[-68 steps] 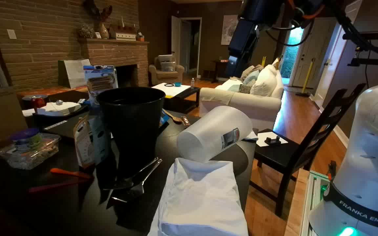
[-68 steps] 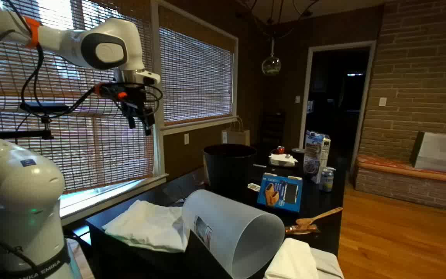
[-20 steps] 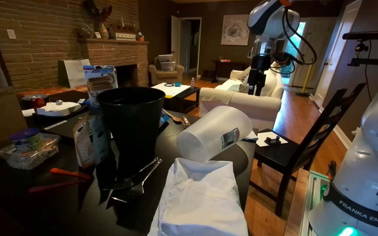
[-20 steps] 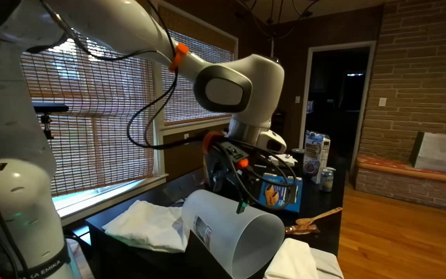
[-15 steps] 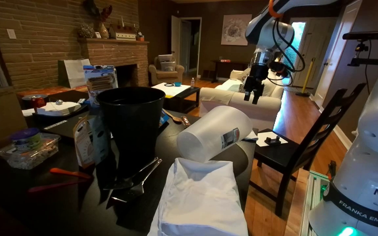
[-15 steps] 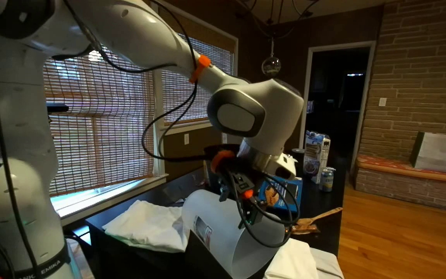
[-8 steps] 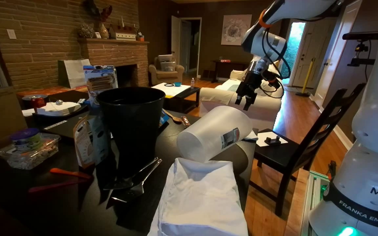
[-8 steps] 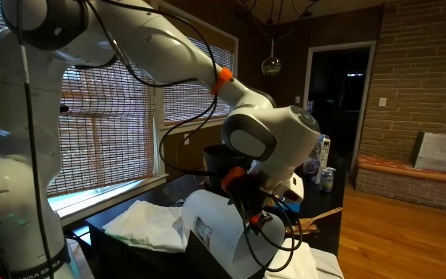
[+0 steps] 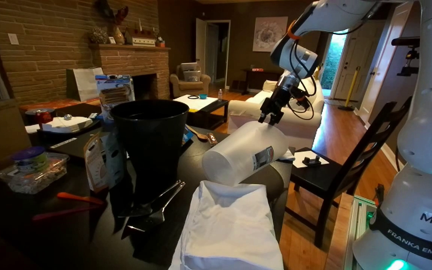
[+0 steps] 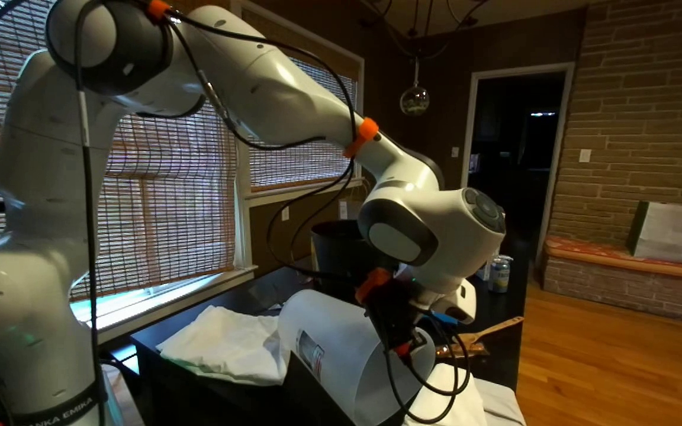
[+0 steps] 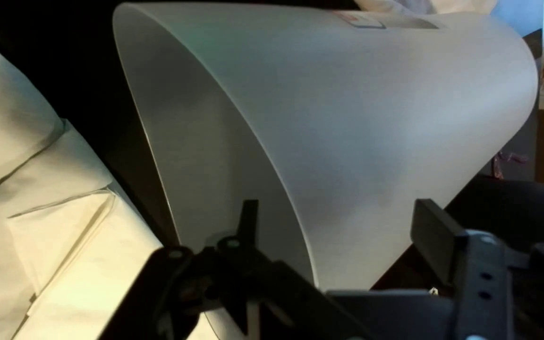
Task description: Put the white container upright
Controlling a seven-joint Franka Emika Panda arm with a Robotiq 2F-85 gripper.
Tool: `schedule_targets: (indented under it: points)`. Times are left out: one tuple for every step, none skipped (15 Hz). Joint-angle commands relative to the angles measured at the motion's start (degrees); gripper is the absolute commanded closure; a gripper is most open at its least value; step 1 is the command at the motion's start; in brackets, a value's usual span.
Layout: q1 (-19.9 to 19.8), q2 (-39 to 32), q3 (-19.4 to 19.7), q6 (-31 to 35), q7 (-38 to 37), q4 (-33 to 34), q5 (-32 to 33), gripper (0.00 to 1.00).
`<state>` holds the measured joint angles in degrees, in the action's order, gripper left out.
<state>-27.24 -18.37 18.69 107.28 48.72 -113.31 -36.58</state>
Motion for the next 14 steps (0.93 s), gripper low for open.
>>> schedule_targets:
  points:
    - [-2.4, -2.9, -1.7, -1.9, 1.5, 3.1, -4.0, 0.48]
    - [-2.6, -3.4, -1.9, -2.2, 1.3, 3.5, -4.4, 0.56]
    - [-2.8, -3.6, -2.0, -2.4, 1.2, 3.7, -4.5, 0.62]
    - [-3.0, -4.0, -2.1, -2.6, 1.2, 3.9, -4.9, 0.68]
    - [-3.3, -4.4, -2.2, -4.8, 0.7, 4.6, -4.8, 0.77]
    - [-3.6, -4.6, -2.2, -5.7, 0.9, 5.0, -5.3, 0.82]
    - [-3.8, -4.8, -2.1, -7.2, 0.8, 5.5, -5.6, 0.88]
    - [-3.8, -4.8, -2.1, -8.2, 0.8, 6.0, -5.8, 0.94]
    - [-3.9, -4.8, -1.9, -9.2, 0.6, 6.2, -6.3, 0.97]
    - [-3.9, -4.5, -1.8, -10.1, 0.4, 6.3, -6.3, 0.95]
    - [-3.8, -4.3, -1.8, -11.0, 0.3, 6.4, -6.7, 0.98]
    - [-3.6, -3.6, -1.7, -11.7, 0.2, 6.2, -6.7, 0.96]
    - [-3.3, -3.3, -1.6, -11.9, 0.2, 6.2, -6.5, 0.97]
    - [-3.1, -2.7, -1.6, -12.1, 0.1, 6.1, -6.3, 0.96]
